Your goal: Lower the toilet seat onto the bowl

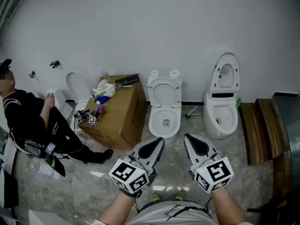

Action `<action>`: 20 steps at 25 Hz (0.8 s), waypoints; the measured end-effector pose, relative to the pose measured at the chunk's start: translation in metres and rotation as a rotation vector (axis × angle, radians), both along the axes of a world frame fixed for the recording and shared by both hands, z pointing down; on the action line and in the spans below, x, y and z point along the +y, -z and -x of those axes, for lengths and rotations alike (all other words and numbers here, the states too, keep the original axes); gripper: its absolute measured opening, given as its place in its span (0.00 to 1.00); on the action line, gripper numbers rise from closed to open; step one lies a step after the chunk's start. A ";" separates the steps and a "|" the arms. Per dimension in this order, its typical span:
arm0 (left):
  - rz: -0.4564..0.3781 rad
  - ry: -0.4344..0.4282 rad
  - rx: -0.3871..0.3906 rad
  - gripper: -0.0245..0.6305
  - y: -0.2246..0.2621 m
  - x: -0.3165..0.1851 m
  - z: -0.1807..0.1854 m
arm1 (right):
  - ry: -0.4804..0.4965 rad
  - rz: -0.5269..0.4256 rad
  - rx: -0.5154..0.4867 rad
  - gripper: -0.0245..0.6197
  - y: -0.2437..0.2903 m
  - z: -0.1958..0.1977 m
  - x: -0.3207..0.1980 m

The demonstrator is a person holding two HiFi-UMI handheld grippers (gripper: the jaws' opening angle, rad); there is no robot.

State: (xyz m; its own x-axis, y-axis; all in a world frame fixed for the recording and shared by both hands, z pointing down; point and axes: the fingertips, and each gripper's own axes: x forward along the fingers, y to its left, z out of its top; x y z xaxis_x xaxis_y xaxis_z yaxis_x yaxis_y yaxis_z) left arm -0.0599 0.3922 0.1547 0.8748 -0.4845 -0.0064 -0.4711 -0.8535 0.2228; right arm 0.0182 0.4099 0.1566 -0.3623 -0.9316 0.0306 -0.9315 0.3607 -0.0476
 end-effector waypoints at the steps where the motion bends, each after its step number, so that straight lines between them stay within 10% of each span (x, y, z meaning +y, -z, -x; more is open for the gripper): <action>1: -0.005 0.002 0.002 0.05 0.000 -0.003 -0.003 | 0.002 -0.006 0.002 0.06 0.000 -0.003 -0.002; 20: 0.002 0.076 0.019 0.05 -0.009 -0.027 -0.037 | 0.029 -0.044 -0.086 0.06 -0.011 -0.052 -0.005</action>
State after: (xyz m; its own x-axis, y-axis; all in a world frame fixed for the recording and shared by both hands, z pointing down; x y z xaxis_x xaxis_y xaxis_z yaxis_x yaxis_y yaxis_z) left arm -0.0233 0.3656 0.1638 0.8351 -0.5497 -0.0214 -0.5303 -0.8149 0.2339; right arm 0.0699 0.4044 0.1679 -0.3885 -0.9205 -0.0427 -0.9138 0.3908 -0.1103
